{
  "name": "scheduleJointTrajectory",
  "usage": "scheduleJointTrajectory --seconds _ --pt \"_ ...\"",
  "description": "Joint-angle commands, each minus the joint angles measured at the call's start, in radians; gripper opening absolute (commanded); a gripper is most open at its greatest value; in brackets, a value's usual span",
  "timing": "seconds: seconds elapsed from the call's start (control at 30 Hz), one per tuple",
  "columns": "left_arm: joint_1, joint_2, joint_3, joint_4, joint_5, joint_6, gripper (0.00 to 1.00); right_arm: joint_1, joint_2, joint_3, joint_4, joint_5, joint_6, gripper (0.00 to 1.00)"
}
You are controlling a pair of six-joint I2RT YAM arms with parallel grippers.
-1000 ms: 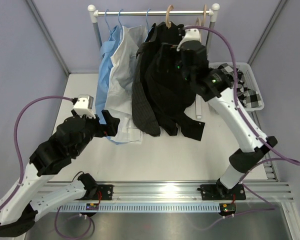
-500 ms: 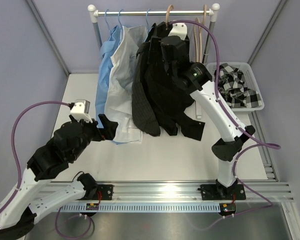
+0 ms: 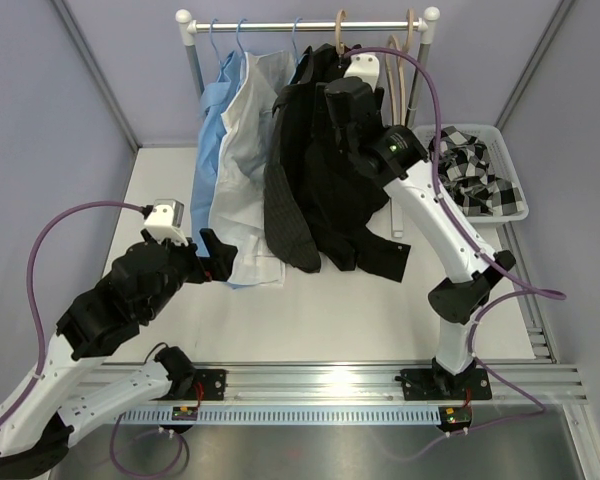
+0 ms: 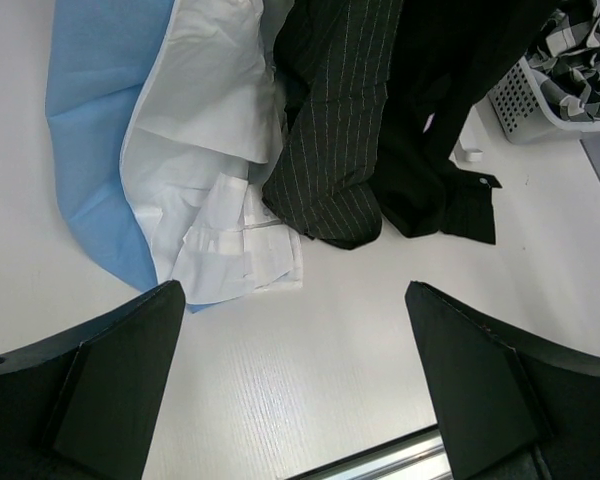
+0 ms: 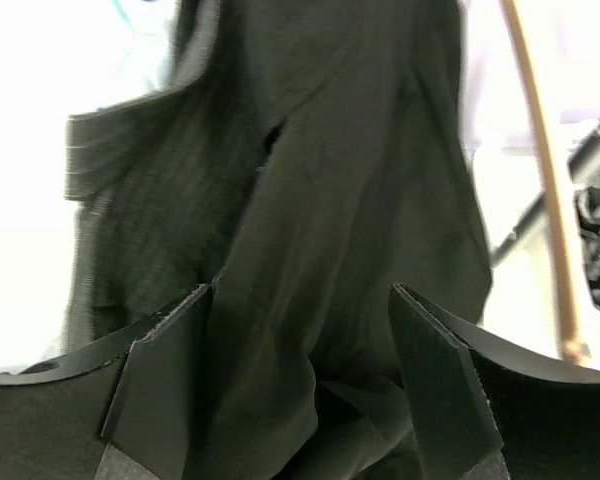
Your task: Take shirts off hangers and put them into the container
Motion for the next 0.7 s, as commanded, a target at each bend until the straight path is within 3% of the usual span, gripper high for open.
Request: scheduleJointTrajectory --seconds 0.0,0.23,0.5,0.67 --pt "0.005 0.007 0.0 0.035 0.01 0.003 0.99 -0.038 -0.09 -0.042 -0.027 0.022 -0.003 0.77" --pt "0.005 0.029 0.006 0.035 0.019 0.009 0.99 -0.072 -0.139 -0.071 -0.077 -0.017 -0.019 0.71" --pt "0.004 0.044 0.012 0.036 0.023 0.016 0.99 -0.127 -0.147 -0.053 -0.109 -0.121 -0.037 0.46" --pt "0.005 0.047 0.012 0.036 0.024 0.018 0.99 -0.141 -0.115 -0.015 -0.146 -0.15 -0.062 0.38"
